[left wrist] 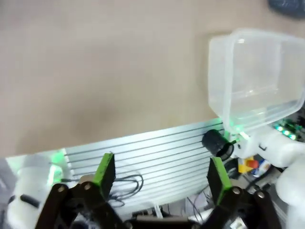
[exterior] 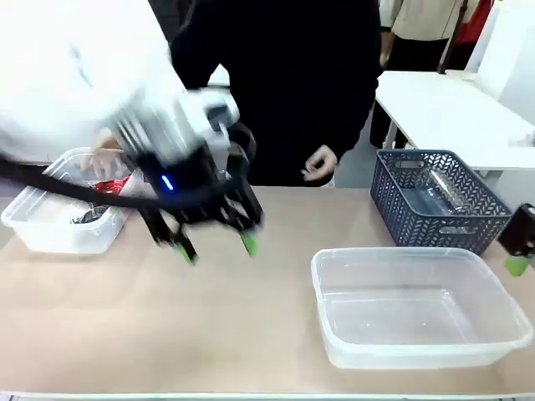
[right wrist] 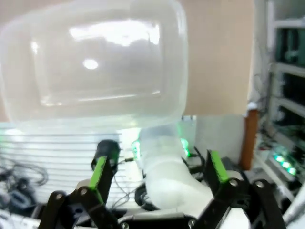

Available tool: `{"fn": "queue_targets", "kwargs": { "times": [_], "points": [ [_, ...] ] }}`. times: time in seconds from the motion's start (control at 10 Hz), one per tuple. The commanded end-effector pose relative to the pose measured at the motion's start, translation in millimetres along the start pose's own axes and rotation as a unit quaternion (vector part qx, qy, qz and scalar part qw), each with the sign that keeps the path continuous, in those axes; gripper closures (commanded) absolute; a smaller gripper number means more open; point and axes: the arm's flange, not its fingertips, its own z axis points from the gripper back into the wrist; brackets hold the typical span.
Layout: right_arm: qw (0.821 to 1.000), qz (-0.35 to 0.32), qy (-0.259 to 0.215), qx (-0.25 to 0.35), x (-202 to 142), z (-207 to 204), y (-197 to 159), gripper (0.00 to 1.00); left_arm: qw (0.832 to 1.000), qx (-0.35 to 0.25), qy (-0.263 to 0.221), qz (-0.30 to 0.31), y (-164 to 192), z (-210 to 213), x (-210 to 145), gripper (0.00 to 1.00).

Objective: Sort the waste into each basket.
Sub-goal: Pick up the Organizing box on the right side of the table and lift it.

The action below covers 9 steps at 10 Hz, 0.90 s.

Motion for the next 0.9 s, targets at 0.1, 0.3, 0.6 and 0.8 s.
{"fn": "queue_targets", "kwargs": {
  "times": [0.1, 0.3, 0.6, 0.8],
  "points": [
    [0.998, -0.014, 0.039, 0.057, -6, -107, -55, 0.0, 0.999, -0.022, 0.028, -0.02, -65, -102, 35, 0.0],
    [0.996, -0.022, 0.046, 0.072, -1, -149, -68, 0.0, 0.997, -0.017, 0.052, -0.054, -105, -139, 50, 0.0],
    [0.994, -0.036, 0.064, 0.077, 50, -46, -79, 0.0, 1.0, -0.023, 0.003, -0.016, -118, -113, 51, 0.0],
    [0.993, -0.036, 0.077, 0.084, 65, -63, -85, 0.0, 0.998, -0.031, 0.035, -0.052, -109, -142, 54, 0.0]
  ]
}}
